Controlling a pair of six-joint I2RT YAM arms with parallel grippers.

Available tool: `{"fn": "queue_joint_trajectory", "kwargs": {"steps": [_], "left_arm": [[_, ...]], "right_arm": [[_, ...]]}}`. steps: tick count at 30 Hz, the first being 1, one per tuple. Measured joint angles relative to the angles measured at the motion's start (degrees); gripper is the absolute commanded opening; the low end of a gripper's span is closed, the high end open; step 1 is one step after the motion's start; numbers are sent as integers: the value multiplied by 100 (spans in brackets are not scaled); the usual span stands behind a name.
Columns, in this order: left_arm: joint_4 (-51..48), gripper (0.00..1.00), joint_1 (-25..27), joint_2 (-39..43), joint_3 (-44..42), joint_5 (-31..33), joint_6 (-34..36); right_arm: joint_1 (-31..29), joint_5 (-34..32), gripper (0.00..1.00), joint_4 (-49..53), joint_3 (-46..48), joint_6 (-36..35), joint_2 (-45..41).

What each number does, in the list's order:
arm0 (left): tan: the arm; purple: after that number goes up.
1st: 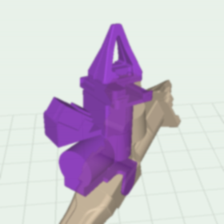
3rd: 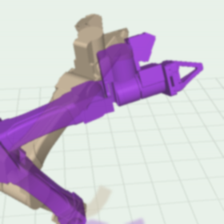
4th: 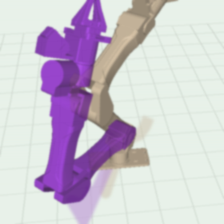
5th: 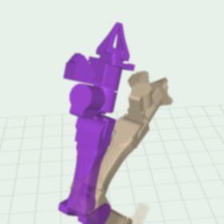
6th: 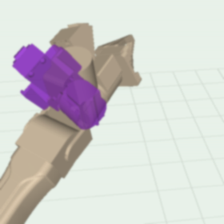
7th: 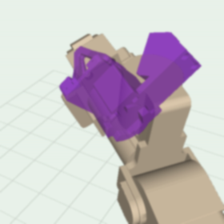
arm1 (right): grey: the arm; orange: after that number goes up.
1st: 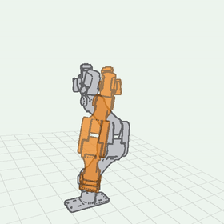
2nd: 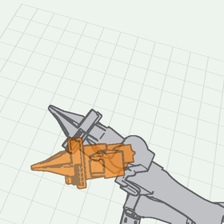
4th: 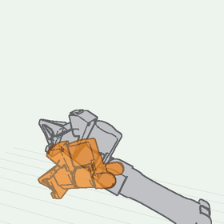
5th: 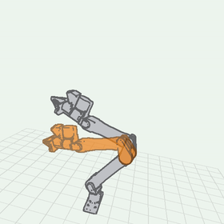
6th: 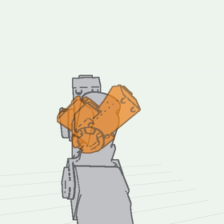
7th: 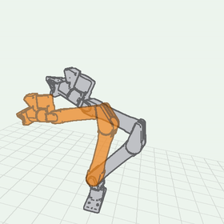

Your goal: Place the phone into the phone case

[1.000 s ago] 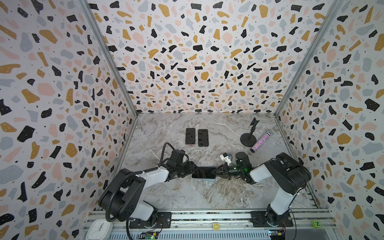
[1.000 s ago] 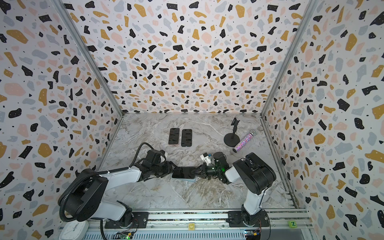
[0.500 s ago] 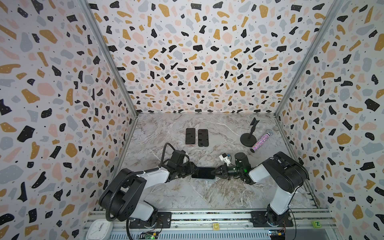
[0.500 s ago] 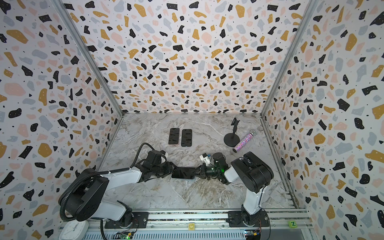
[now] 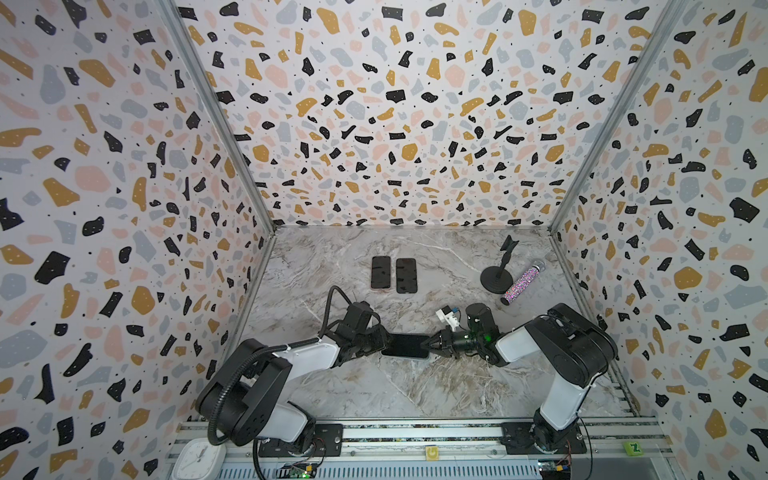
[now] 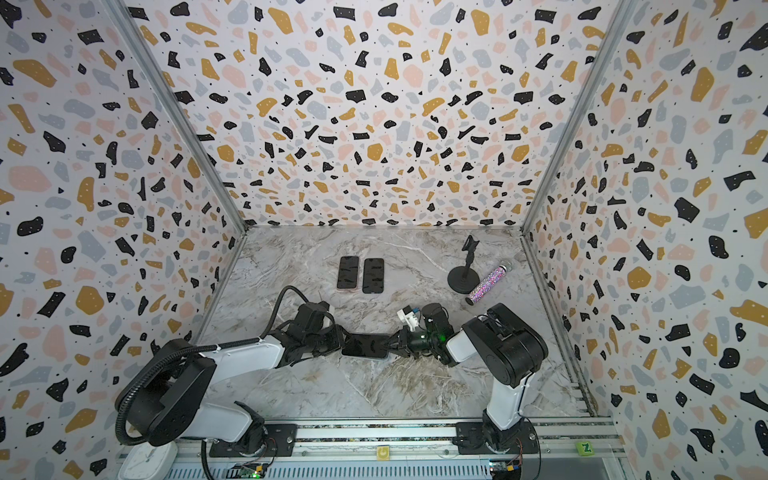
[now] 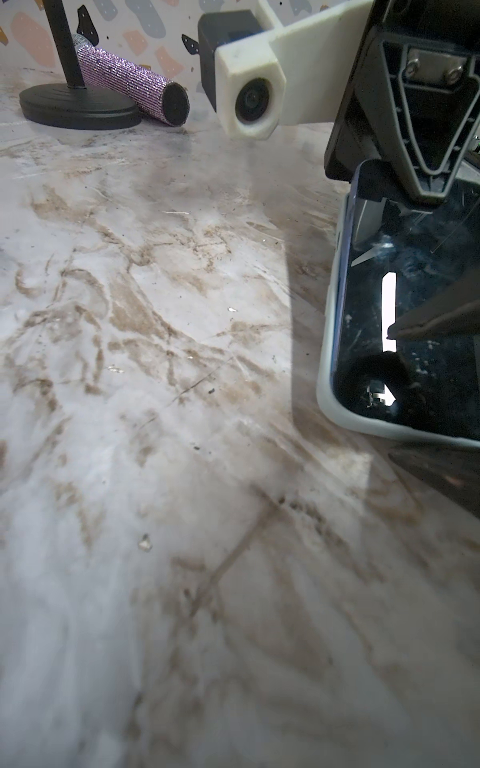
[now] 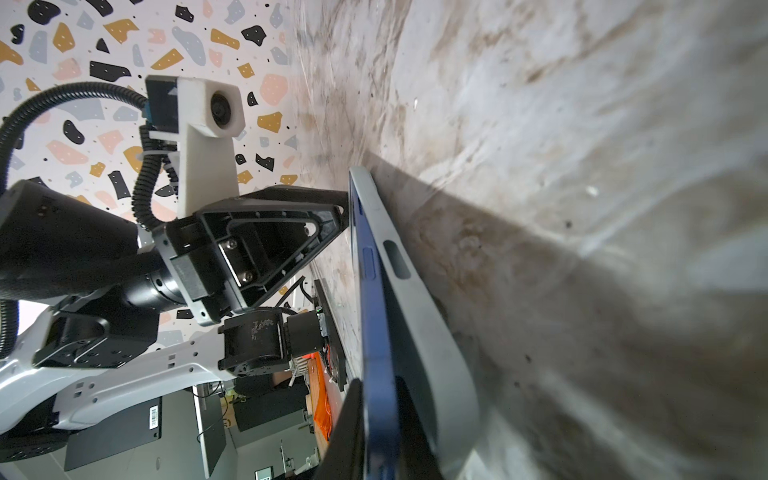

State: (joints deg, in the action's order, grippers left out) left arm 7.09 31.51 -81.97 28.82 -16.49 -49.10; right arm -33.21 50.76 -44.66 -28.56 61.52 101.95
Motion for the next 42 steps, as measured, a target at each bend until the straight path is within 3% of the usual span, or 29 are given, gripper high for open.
{"fn": "queue_joint_trajectory", "kwargs": {"steps": [5,13,19,25,28,31,35,42], "left_arm": [[20,36,7,31,-44,61,37],[-72,35,-11,33,-52,-302,223],[-284,35,-236,133,-96,-474,470],[-544,38,-295,286,-107,-503,632],[-761,47,-295,466,-103,-520,723],[-791,50,-295,625,-103,-621,732],[-551,50,-256,697,-256,-807,590],[-343,47,-72,629,-422,-909,352]], "right_arm": [[-105,-269,11,1014,-321,-389,-426],[-299,-1309,39,2927,-745,-1222,-715],[-330,-1921,48,4096,-1261,-1853,-1130],[-378,-2457,49,4776,-1639,-2302,-1416],[-503,-2736,45,5038,-1611,-2406,-1578],[-680,-2938,40,5174,-1453,-2437,-1770],[-861,-3071,31,5198,-1290,-2430,-1864],[-901,-3117,25,5112,-1248,-2430,-1729]]}}
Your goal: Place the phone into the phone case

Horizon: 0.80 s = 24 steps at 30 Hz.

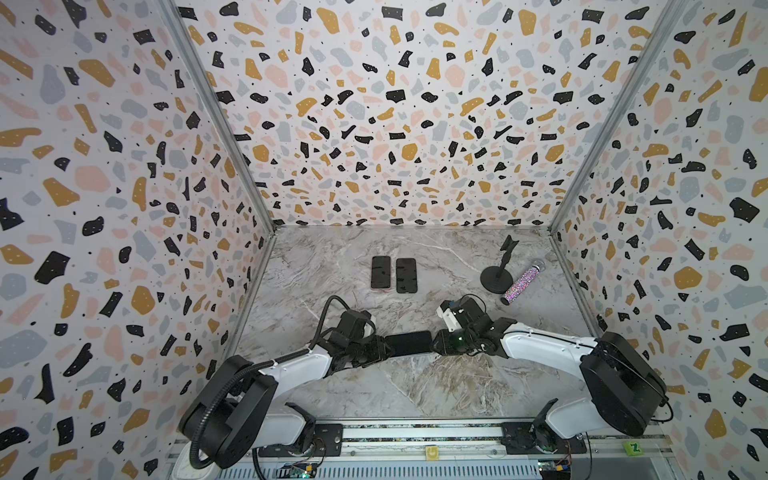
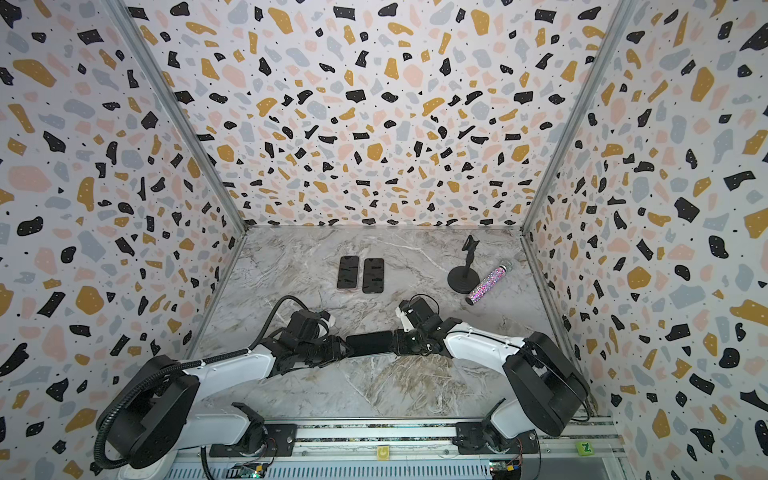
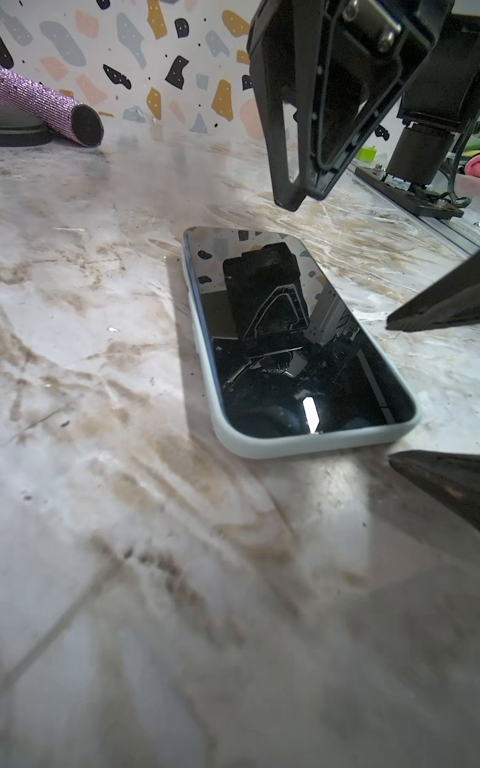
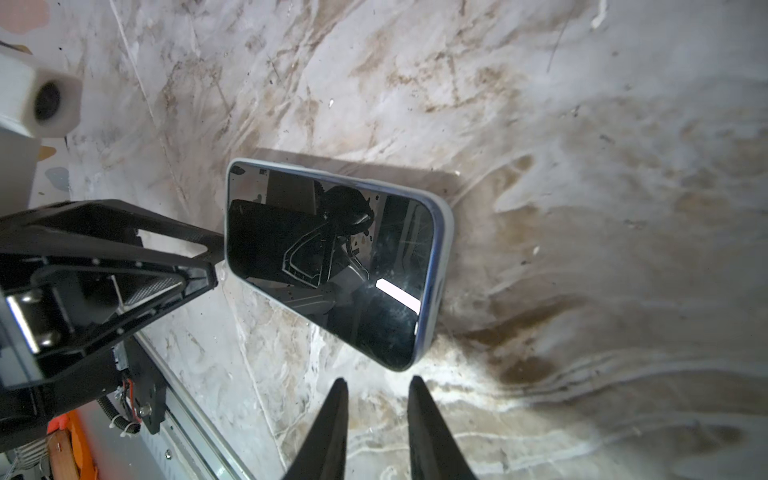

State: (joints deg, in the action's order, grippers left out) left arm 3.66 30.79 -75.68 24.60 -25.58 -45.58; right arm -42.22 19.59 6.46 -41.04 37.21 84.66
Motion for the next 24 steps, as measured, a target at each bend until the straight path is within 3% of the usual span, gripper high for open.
{"fn": "queue_joint_trajectory", "kwargs": {"steps": [16,24], "left_arm": [[289,42,90,-197,-37,9,-157],[302,41,90,-197,-50,15,-155]], "right_arm": [[-13,79,13,-365,0,0,334],[-13,-26,14,-223,-31,-48,293]]}}
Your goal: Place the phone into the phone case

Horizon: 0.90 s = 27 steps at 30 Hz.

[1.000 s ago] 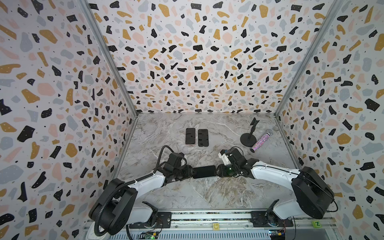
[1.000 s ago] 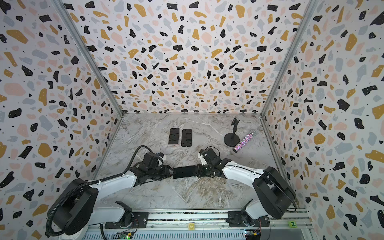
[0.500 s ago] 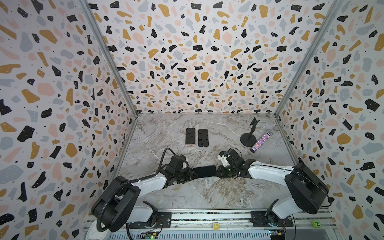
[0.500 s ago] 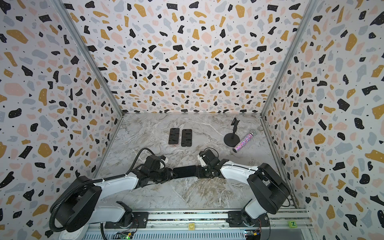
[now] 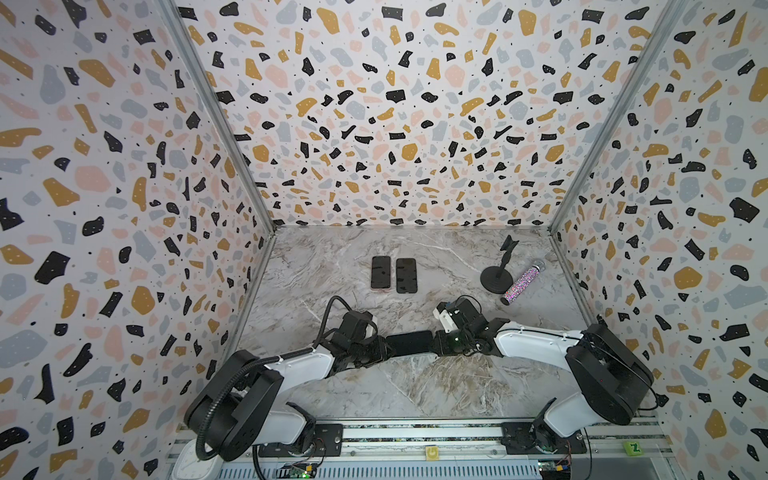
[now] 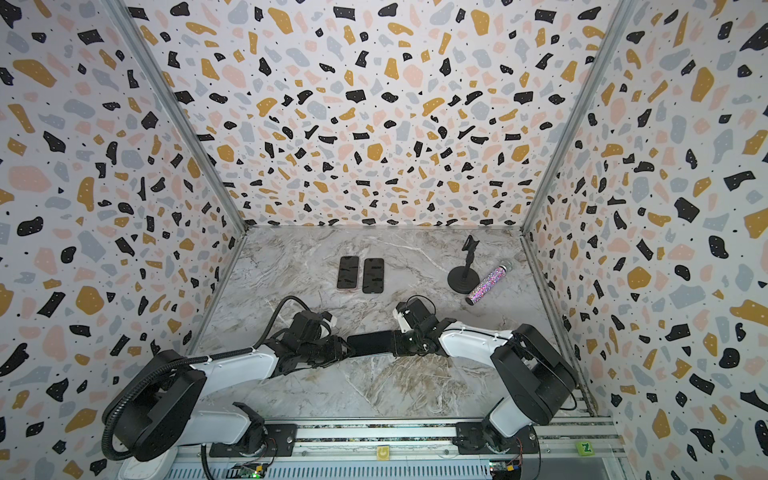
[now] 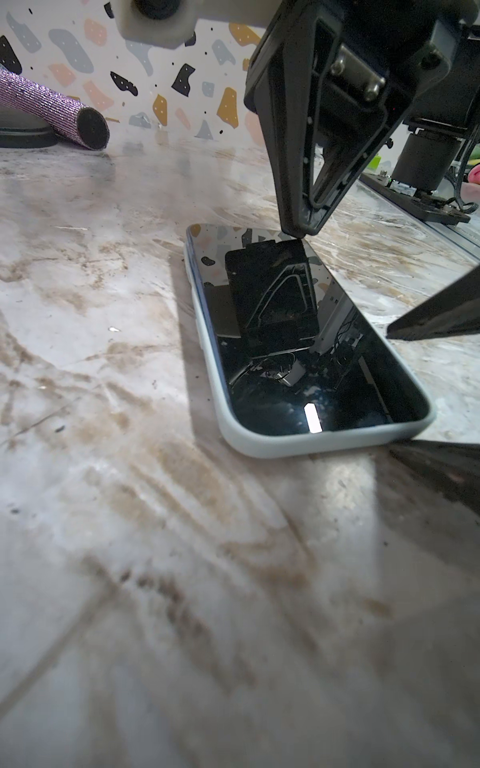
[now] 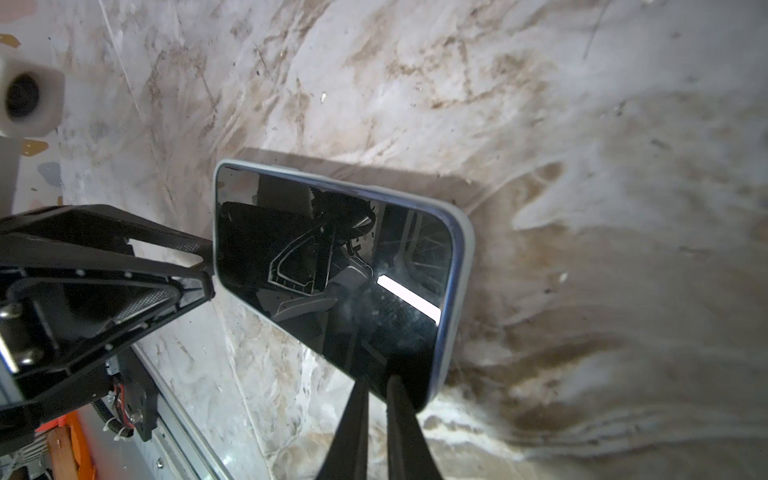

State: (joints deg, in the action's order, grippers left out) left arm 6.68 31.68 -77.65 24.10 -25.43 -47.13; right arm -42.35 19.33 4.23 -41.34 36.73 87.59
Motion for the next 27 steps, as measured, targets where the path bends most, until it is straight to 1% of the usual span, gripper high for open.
{"fn": "queue_joint_trajectory", "kwargs": {"steps": [4,8,19,27], "left_arm": [[-90,41,2,0,28,37,120],[-205,41,26,-9,105,68,208],[-243,41,26,-87,160,81,260],[-225,40,26,-114,173,79,256]], "right_arm": [[13,-358,16,229,-20,-98,-153],[24,-444,19,295,-20,-109,-146],[28,-267,18,201,-20,-87,-57],[31,-133,12,101,0,-44,66]]}}
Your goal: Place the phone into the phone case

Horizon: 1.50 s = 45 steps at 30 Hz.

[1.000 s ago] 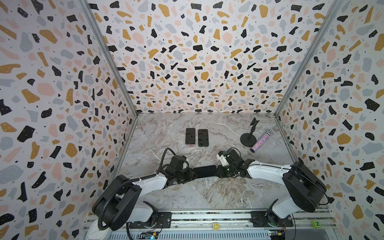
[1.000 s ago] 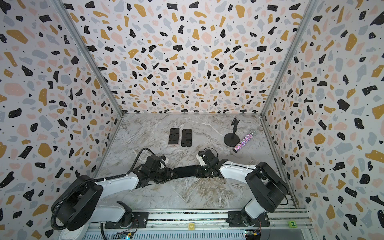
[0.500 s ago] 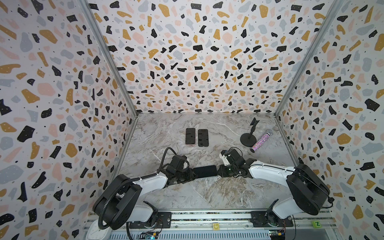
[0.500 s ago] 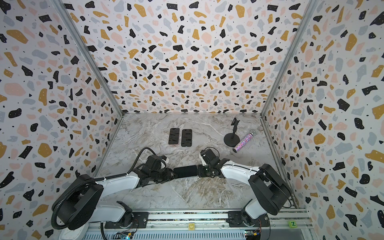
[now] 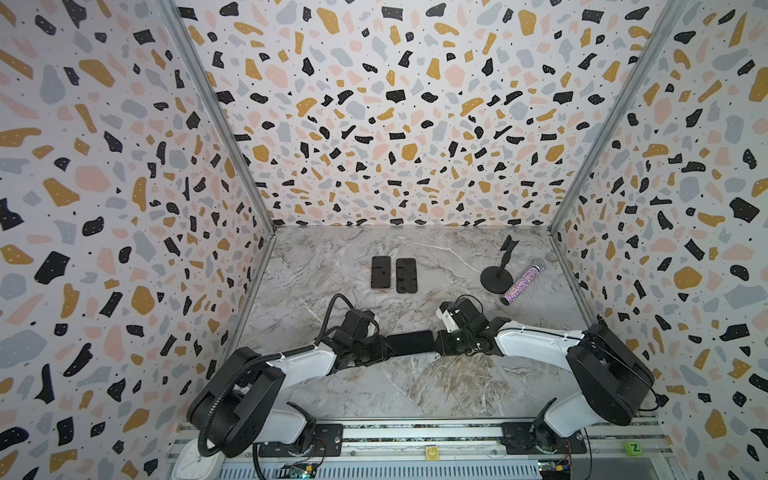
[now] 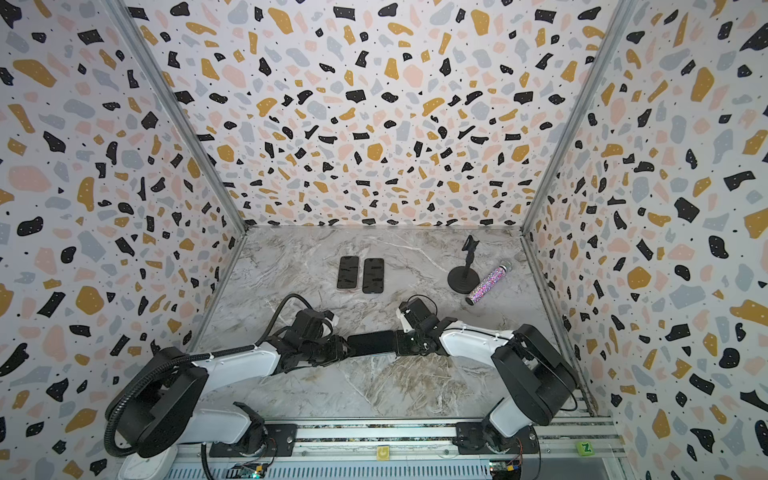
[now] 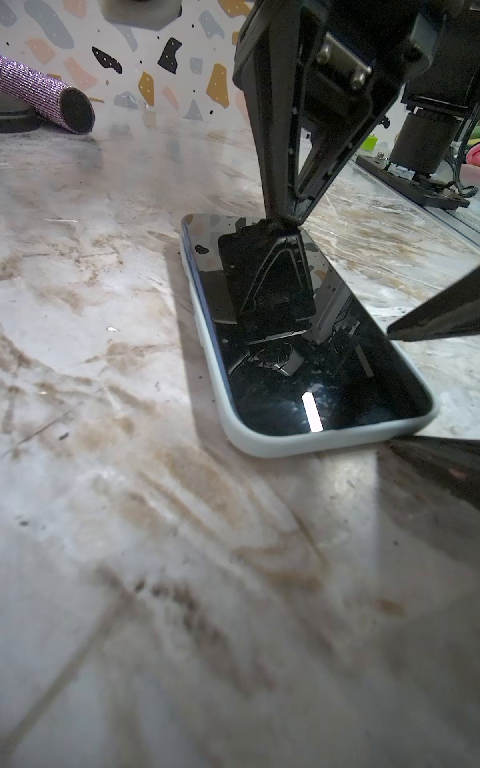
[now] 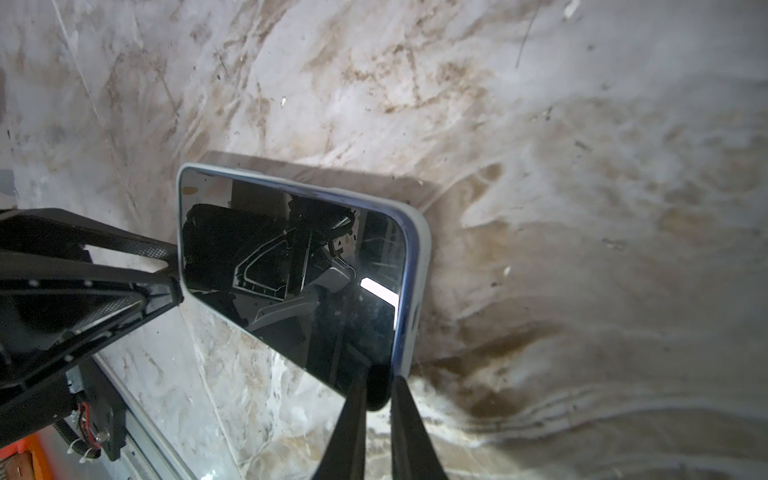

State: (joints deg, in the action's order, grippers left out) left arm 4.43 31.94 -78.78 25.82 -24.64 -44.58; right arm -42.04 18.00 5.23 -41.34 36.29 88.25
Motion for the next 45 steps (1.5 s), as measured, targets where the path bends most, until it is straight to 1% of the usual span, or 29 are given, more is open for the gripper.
{"fn": "queue_joint_trajectory", "kwargs": {"steps": [4,9,18,29,32,35,38,45], "left_arm": [[2,40,0,0,0,7,-2],[0,39,0,-2,0,24,-13],[13,38,2,-20,0,57,-68],[31,40,35,-31,11,98,-151],[7,40,68,-39,35,151,-175],[-13,40,114,-44,48,229,-197],[-44,40,136,-48,79,289,-214],[-39,40,138,-90,133,424,-214]], "right_arm": [[7,4,9,-26,0,50,0],[7,15,8,-90,17,116,4],[-9,52,7,-278,107,315,17],[-7,105,8,-697,341,551,31],[-7,114,8,-763,376,610,31],[-7,125,11,-826,385,645,68],[-7,125,11,-879,385,656,94],[-7,127,9,-911,385,654,101]]}}
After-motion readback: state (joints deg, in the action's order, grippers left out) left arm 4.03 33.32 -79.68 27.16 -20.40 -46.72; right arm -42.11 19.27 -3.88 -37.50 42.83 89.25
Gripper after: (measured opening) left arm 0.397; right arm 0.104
